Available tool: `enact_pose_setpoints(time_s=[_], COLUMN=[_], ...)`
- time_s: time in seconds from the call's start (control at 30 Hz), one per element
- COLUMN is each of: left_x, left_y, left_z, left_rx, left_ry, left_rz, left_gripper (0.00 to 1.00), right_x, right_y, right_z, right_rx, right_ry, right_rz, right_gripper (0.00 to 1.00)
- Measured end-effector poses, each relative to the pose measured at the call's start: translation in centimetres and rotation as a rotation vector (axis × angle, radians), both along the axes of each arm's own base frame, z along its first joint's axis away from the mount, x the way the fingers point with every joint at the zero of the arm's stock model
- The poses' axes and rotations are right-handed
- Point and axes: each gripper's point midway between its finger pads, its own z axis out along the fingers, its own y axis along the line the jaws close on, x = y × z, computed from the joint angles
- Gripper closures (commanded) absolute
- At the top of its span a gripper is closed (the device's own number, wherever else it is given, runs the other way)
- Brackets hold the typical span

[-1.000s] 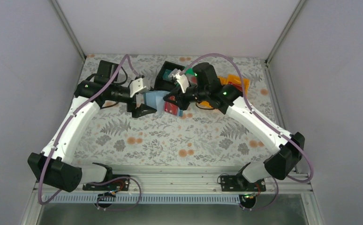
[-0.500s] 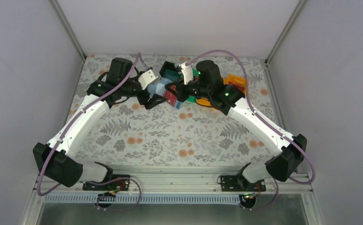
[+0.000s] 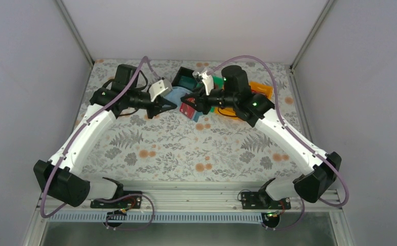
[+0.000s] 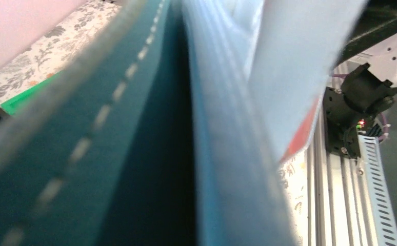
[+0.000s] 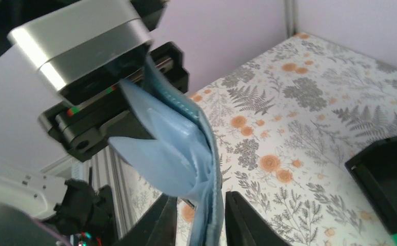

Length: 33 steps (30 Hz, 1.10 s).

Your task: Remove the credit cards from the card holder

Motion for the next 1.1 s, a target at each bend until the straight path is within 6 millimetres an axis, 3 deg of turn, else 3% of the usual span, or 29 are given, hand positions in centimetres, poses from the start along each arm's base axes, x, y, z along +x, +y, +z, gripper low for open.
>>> enact_pose_setpoints(time_s=[0.13,0.23,0.3,0.4,0.5,0.6,0.67,0.7,0.8,0.87,1.0,1.1], left_x=[-0.9,-1.3,-1.6,-2.1,-2.3,-2.3,-2.3,-2.3,-2.2,-2.2,-1.8,-1.7], left_y=[0.3,0.9,1.2,1.3,1.3,1.3,1.3,1.3,1.5,1.5,1.5,1.5], left_z=[0.4,1.0,1.4,2.0,2.0,1.9,1.8,1.8,1.7,1.7,1.7,1.7], left_rx=[-0.025,-0.039,-0.047,-0.06,-0.063,-0.064,-0.065,-0.064,-0.062,-0.065,-0.066,-0.063], left_ry=[0.021,0.012,-0.004,-0.022,-0.023,-0.017,-0.014,-0.012,-0.006,-0.002,0.011,0.018], left_rz=[-0.029,-0.03,-0.028,-0.041,-0.049,-0.05,-0.051,-0.05,-0.042,-0.038,-0.013,-0.002], left_gripper=[0.98,0.98,0.98,0.98,0.98,0.98,0.98,0.98,0.98,0.98,0.98,0.97], right_x=[-1.1,-1.7,-2.2,-2.8,-3.3,-3.9,-4.3,-4.3,-4.3,-4.1,-4.1,-4.0], right_y=[-0.9,-2.8,-3.6,-3.7,-3.4,-3.1,-2.9,-2.8,-2.5,-2.3,-2.2,-2.0], right_z=[0.0,-1.1,-1.8,-2.4,-2.2,-1.5,-1.3,-1.4,-1.6,-1.8,-1.8,-1.6], right_rx=[0.016,0.022,0.026,0.035,0.057,0.095,0.11,0.115,0.122,0.125,0.138,0.155], right_ry=[-0.022,-0.042,-0.039,-0.036,-0.042,-0.04,-0.036,-0.028,-0.002,0.007,0.01,0.011], right_rz=[0.063,0.087,0.099,0.132,0.169,0.217,0.244,0.252,0.263,0.27,0.278,0.278], right_gripper=[0.37,0.33,0.37,0.62,0.8,0.89,0.89,0.85,0.54,0.5,0.54,0.71])
